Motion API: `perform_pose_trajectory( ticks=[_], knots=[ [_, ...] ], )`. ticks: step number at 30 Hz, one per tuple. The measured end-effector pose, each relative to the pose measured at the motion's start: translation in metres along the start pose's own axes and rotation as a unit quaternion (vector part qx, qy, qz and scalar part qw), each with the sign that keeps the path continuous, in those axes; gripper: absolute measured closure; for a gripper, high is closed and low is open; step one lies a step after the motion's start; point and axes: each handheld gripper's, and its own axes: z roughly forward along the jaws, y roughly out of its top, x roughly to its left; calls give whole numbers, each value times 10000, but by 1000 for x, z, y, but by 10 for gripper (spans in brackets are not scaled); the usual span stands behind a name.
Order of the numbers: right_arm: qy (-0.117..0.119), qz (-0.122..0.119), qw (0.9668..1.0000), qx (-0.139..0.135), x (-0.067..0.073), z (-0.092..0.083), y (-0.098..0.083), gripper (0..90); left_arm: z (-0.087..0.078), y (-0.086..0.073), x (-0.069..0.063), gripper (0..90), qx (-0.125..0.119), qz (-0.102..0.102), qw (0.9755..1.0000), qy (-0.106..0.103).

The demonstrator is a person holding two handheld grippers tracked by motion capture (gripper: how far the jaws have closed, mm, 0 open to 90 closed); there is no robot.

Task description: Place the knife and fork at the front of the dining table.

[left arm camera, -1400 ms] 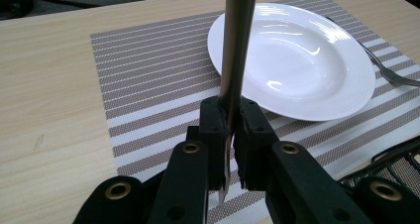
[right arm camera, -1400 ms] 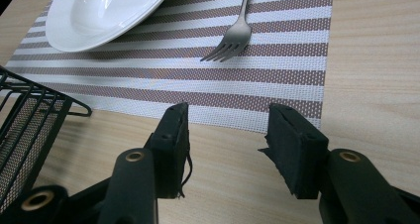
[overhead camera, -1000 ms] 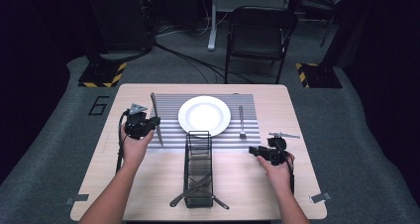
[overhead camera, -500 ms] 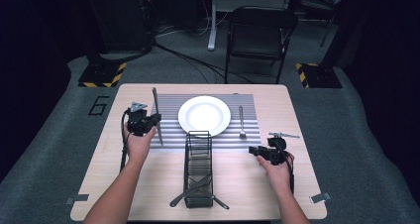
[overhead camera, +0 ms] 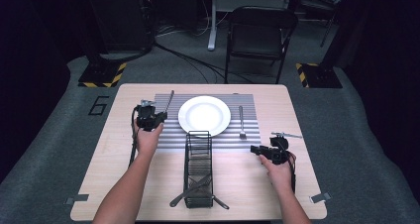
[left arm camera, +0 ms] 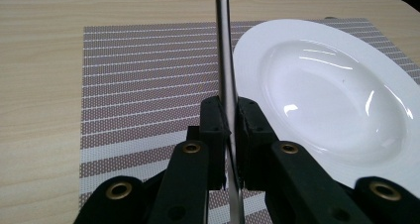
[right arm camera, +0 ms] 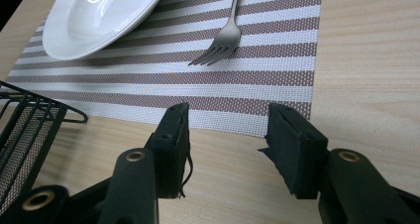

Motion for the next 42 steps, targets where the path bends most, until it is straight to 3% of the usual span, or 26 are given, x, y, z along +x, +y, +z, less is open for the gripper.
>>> perform_pose_trajectory(
  ticks=[7,11,15,22,24,29,35,42],
  knots=[
    [24,21,10000,-13,0,0,0,512,8,7,-7,826,54,-70,9996,280],
    [37,27,10000,-31,0,0,1,512,14,6,-8,826,59,-272,9985,463],
    [53,34,10000,-54,0,-1,1,512,23,4,-8,826,136,-622,9962,588],
    [98,28,9999,-62,0,-1,1,512,38,0,-6,826,235,-862,9930,776],
    [113,39,9999,-87,0,-2,1,512,42,2,-5,825,347,-849,9926,793],
    [158,101,9998,-93,0,-4,1,512,50,7,-4,825,333,-869,9921,840],
    [178,59,9997,-125,0,-3,1,512,60,4,-1,825,504,-1000,9900,858],
    [191,60,9998,-92,4,-3,0,512,72,0,-1,825,676,-971,9890,890]
  ],
)
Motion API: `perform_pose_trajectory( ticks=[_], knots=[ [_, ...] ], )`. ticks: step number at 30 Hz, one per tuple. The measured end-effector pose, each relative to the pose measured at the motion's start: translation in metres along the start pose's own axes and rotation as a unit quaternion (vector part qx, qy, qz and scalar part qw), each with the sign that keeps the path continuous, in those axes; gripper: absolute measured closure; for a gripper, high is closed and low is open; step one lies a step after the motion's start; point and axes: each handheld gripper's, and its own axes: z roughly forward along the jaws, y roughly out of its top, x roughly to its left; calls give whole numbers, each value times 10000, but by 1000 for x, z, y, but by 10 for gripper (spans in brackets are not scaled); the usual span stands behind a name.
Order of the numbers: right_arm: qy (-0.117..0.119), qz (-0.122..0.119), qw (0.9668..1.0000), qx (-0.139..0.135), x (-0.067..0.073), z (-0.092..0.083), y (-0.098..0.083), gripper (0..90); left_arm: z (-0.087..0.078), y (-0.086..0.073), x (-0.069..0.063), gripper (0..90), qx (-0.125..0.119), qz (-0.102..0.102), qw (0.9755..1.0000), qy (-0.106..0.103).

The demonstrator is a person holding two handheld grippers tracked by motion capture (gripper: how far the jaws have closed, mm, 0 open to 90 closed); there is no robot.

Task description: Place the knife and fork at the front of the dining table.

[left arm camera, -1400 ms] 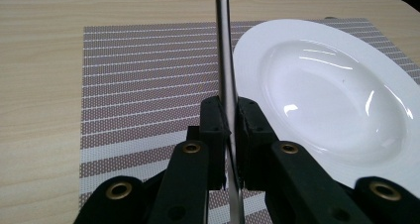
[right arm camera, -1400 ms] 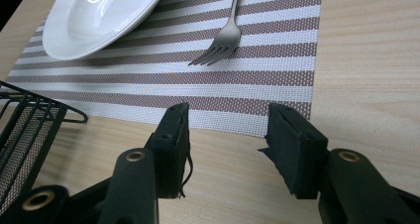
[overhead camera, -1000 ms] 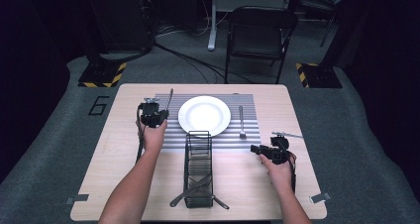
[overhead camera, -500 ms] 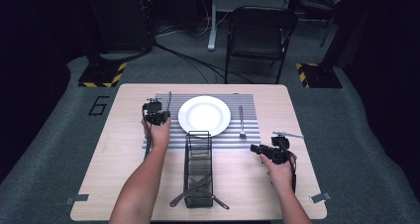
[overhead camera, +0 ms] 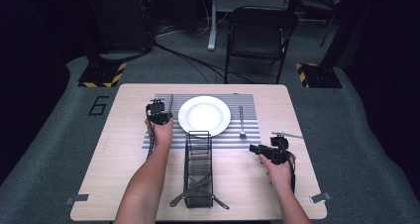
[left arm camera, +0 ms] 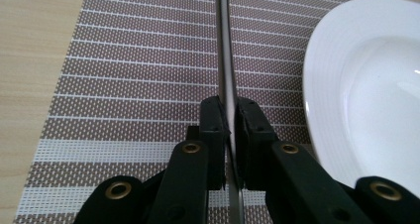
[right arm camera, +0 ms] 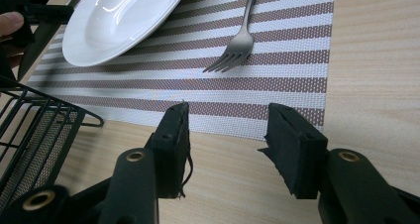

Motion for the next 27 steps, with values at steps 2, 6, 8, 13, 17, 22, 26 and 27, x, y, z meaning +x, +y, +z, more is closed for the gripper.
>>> perform_pose_trajectory(
  ticks=[2,6,8,13,17,22,26,27],
  knots=[
    [4,-6,10000,-8,0,0,0,512,3,0,1,824,26,-51,10000,36],
    [38,-45,10000,-52,-1,-1,0,512,6,1,3,824,2,-118,9999,54],
    [39,-20,10000,-43,0,-1,0,512,8,2,3,824,63,-45,9999,88],
    [55,-49,10000,-36,0,1,-1,512,11,0,4,822,140,-99,9998,84],
    [66,-40,10000,-2,3,1,-2,512,11,1,4,821,143,-87,9998,78],
    [72,-76,9999,-68,3,1,-1,512,10,1,6,816,140,-91,9999,20],
    [58,-21,10000,-19,3,2,-1,512,11,0,4,815,127,-51,9999,54],
    [63,-35,10000,-18,3,2,-1,512,11,0,4,815,125,-60,9999,44]
  ],
)
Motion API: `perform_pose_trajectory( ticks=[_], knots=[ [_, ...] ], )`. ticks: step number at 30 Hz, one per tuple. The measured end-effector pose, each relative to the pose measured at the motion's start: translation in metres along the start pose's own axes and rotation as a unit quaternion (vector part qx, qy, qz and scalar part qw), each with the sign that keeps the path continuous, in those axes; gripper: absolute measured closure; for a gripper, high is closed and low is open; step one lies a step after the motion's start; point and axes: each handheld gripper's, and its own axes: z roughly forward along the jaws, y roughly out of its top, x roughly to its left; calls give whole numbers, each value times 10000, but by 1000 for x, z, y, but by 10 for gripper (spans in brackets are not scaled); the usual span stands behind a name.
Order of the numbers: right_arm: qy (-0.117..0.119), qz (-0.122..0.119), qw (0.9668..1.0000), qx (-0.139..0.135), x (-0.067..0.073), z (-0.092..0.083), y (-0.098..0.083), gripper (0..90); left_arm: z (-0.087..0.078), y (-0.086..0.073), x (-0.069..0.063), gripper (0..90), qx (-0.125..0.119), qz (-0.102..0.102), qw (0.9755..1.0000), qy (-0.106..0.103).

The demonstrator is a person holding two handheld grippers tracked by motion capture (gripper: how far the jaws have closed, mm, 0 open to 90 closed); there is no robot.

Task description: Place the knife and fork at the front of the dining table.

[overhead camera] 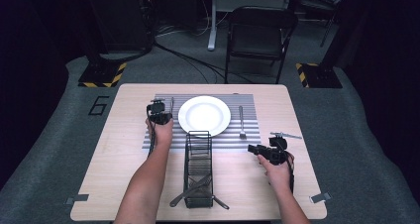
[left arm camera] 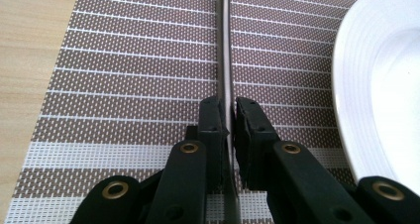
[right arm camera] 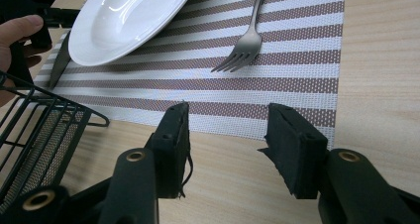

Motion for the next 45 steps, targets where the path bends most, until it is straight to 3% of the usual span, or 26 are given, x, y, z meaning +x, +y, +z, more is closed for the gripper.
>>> perform_pose_trajectory(
  ticks=[7,13,21,25,34,45],
  knots=[
    [0,-35,10000,-54,-2,0,0,512,-1,0,1,809,-15,44,10000,88],
    [-5,18,10000,-36,-2,-1,1,512,-6,-1,6,695,-79,132,9999,41],
    [-29,-27,9999,-110,-2,-2,1,512,-22,0,20,640,-158,118,9998,-7],
    [-30,-3,10000,-82,-3,-2,0,512,-30,2,23,596,-210,98,9996,-175],
    [-51,-37,9999,-94,-1,-2,0,511,-53,-6,29,516,-318,423,9972,-527],
    [-52,-131,9998,-160,2,-2,3,511,-99,-8,41,468,-562,732,9931,-727]
  ],
)
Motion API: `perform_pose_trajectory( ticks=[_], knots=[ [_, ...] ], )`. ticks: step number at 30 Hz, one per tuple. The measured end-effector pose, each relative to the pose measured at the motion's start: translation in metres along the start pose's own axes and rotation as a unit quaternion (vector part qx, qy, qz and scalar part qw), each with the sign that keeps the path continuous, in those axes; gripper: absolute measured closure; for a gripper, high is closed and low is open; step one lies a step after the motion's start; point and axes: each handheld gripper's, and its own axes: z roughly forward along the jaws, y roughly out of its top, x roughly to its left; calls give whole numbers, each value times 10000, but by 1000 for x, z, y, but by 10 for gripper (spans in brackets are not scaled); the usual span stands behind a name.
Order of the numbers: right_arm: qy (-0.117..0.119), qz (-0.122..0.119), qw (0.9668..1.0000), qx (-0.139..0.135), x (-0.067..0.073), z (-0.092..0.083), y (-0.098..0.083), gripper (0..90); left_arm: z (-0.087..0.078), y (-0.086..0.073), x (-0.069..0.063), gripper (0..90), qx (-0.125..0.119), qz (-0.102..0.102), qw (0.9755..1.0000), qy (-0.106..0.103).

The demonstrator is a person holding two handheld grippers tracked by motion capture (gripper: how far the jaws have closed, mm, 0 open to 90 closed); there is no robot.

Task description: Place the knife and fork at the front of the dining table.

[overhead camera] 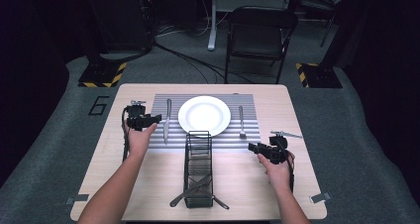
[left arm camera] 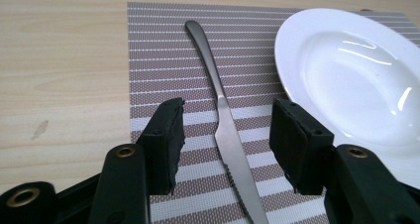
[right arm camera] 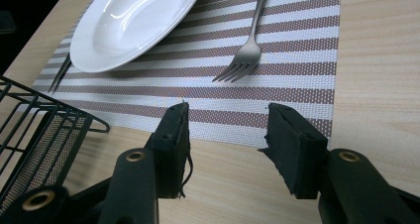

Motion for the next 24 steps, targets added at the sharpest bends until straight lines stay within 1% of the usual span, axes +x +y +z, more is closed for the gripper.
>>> perform_pose_trajectory(
  ticks=[5,9,11,13,15,17,19,21,22,24],
  knots=[
    [-12,-19,10000,-13,2,-2,1,511,-19,-1,1,452,-70,155,9998,-40],
    [-43,-92,9999,-50,2,-4,2,510,-31,-2,1,445,-83,215,9997,-119],
    [-38,-97,9999,-60,1,-4,2,509,-37,-3,-1,441,-86,265,9995,-151],
    [-51,-103,9999,-59,1,-5,2,509,-41,-5,-2,438,-111,331,9993,-139],
    [-55,-122,9999,-54,1,-5,2,508,-47,-8,-4,435,-99,425,9989,-164],
    [-86,-153,9998,-51,2,-5,2,505,-52,-11,-6,430,-37,516,9984,-217],
    [-75,-147,9999,-40,2,-5,2,505,-55,-14,-8,425,-35,544,9981,-300],
    [-86,-201,9998,-38,2,-5,1,504,-59,-18,-9,425,-8,583,9974,-416],
    [-95,-213,9997,-44,2,-4,1,504,-60,-21,-10,425,-32,592,9973,-425],
    [-103,-210,9997,-44,2,-5,1,504,-63,-24,-10,424,17,643,9967,-495]
  ],
)
